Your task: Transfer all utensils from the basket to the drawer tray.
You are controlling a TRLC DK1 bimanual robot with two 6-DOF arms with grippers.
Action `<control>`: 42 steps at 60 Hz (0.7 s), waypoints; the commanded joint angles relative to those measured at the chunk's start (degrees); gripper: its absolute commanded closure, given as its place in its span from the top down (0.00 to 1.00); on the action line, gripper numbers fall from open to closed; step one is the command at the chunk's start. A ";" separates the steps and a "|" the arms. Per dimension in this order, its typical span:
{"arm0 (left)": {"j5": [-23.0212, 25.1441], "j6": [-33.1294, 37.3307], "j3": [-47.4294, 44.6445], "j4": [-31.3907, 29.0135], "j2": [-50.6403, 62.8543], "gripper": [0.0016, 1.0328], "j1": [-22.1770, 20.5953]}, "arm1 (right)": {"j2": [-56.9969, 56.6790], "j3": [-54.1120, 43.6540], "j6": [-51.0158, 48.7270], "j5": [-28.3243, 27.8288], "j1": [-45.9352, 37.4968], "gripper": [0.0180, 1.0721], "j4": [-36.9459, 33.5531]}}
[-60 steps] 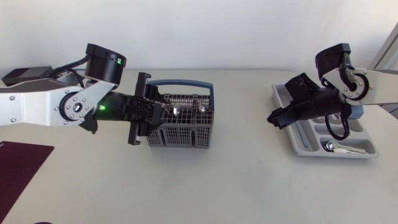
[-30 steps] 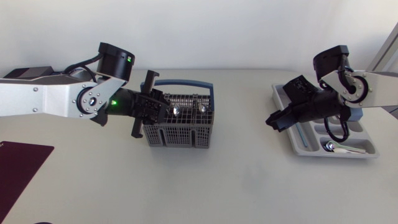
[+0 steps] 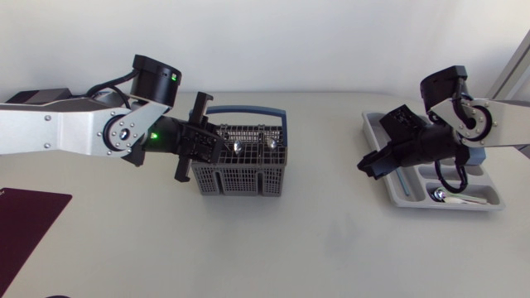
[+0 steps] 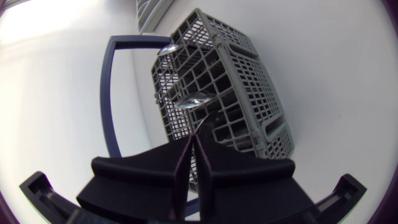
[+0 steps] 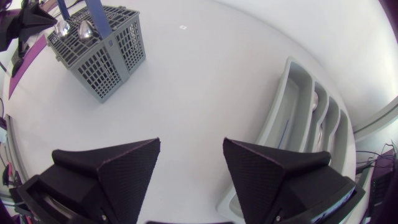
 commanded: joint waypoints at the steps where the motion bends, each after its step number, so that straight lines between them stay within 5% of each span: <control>1: 0.22 1.89 1.31 -0.04 1.58 0.03 -0.80 | -0.44 -1.95 -0.95 -0.01 -0.24 0.71 0.18; 42: 0.40 1.19 2.54 -1.89 -4.66 0.03 -0.71 | -2.99 -4.50 -0.51 -0.10 0.64 0.71 0.53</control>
